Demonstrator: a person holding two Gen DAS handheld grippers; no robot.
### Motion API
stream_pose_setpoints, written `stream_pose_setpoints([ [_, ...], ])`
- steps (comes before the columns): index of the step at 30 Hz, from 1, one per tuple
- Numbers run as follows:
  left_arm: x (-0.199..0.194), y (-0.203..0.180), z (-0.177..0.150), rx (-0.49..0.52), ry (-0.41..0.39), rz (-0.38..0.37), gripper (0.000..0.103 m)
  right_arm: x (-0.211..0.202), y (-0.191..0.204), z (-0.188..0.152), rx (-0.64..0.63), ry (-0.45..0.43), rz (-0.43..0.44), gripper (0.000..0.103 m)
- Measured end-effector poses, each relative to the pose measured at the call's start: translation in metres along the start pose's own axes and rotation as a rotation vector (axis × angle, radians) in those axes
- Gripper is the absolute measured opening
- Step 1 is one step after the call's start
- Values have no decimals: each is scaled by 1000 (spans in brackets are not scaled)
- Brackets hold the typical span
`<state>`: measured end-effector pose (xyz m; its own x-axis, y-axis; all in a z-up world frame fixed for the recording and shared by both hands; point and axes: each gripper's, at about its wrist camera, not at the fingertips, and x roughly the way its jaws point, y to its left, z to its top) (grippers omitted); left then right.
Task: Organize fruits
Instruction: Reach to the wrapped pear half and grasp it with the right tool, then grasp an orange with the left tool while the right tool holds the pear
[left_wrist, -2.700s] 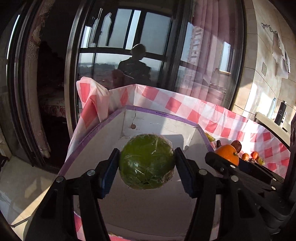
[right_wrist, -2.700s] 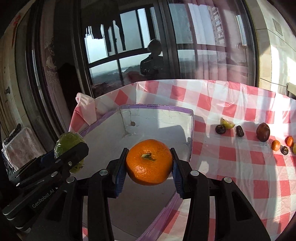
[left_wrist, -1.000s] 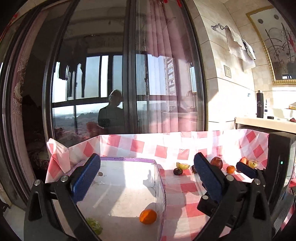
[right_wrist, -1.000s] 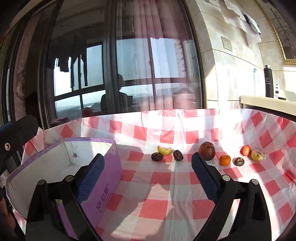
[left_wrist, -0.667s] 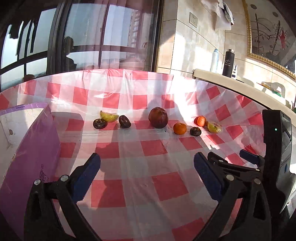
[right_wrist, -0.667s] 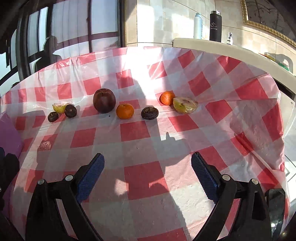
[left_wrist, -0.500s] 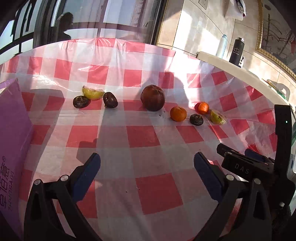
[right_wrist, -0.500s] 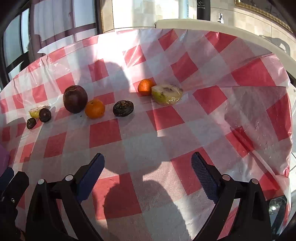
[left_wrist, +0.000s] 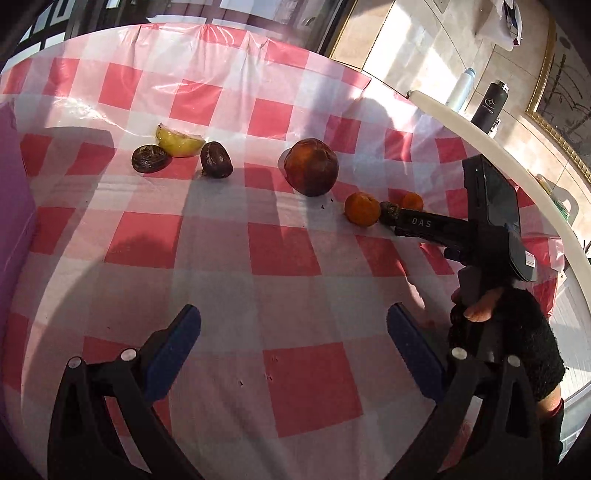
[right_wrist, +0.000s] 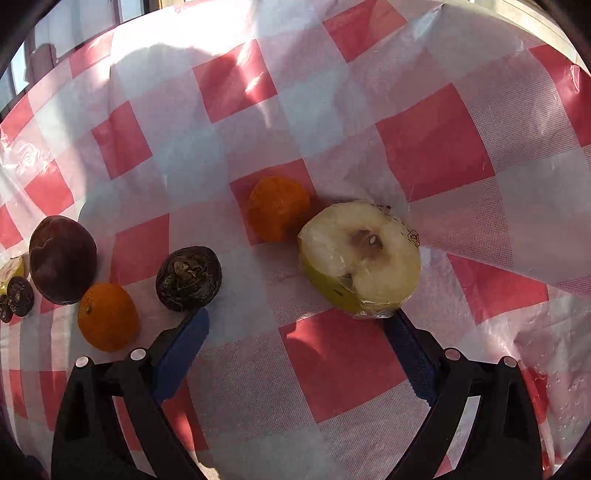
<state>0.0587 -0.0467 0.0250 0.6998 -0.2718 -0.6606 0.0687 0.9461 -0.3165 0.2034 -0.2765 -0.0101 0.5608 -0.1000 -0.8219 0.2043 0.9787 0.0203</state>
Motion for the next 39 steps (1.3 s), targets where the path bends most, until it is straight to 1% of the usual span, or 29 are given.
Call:
stream_pose_setpoints([
  [2, 0, 1, 0, -2, -1, -3, 101, 7, 1, 7, 9, 9, 9, 98],
  [5, 0, 1, 0, -8, 0, -3, 101, 11, 0, 10, 17, 12, 14, 99],
  [6, 1, 1, 0, -9, 3, -1, 101, 9, -1, 8, 19, 8, 23, 99],
  [7, 1, 1, 0, -9, 6, 1, 101, 5, -4, 5, 34, -6, 37, 95],
  [8, 1, 1, 0, -9, 9, 1, 101, -1, -10, 0, 66, -31, 47, 83],
  [9, 2, 2, 0, -9, 10, 2, 101, -6, -17, -5, 98, -54, 52, 75],
  [10, 2, 2, 0, -11, 10, 3, 101, -11, -23, -11, 122, -69, 58, 59],
  [11, 2, 2, 0, -12, 10, 4, 101, -17, -29, -18, 136, -81, 71, 48],
  [12, 2, 2, 0, -12, 11, 4, 101, -21, -33, -24, 145, -87, 96, 46],
  [14, 1, 2, 0, -12, 10, 4, 101, -30, -44, -38, 168, -95, 155, 38],
  [16, 1, 1, 0, -12, 8, 5, 101, -34, -56, -46, 184, -95, 191, 37],
  [18, 0, 2, 0, -12, 5, 5, 101, -37, -57, -50, 166, -92, 239, 51],
  [19, 0, 2, 0, -15, 3, 5, 101, -39, -58, -52, 148, -88, 259, 77],
  [20, 0, 3, 0, -17, 3, 4, 101, -41, -55, -54, 133, -79, 234, 93],
  [21, 0, 3, 0, -16, 4, 4, 101, -43, -55, -56, 134, -78, 203, 93],
  [23, 0, 3, 0, -17, 4, 4, 101, -40, -58, -53, 146, -72, 187, 89],
  [24, 0, 3, 0, -18, 4, 4, 101, -38, -55, -50, 133, -67, 160, 88],
  [25, 0, 3, 0, -19, 2, 4, 101, -36, -52, -46, 115, -63, 136, 85],
  [26, 0, 3, 0, -19, 2, 4, 101, -32, -57, -34, 95, -60, 121, 79],
  [28, 0, 3, 0, -21, 2, 6, 101, -27, -51, -26, 63, -56, 91, 75],
  [30, 0, 3, 0, -25, 1, 7, 101, -24, -43, -23, 25, -44, 55, 75],
  [31, 0, 3, 0, -27, 0, 7, 101, -25, -38, -22, -3, -39, 34, 70],
  [32, 0, 4, 0, -30, 0, 6, 101, -29, -36, -25, -16, -49, 26, 62],
  [34, -1, 5, 0, -34, 0, 6, 101, -38, -37, -35, -15, -55, 56, 61],
  [35, -1, 5, 0, -36, -2, 5, 101, -47, -40, -45, 3, -65, 82, 61],
  [39, 1, 4, 1, -28, 9, 5, 101, -93, -50, -100, 68, -115, 202, 61],
])
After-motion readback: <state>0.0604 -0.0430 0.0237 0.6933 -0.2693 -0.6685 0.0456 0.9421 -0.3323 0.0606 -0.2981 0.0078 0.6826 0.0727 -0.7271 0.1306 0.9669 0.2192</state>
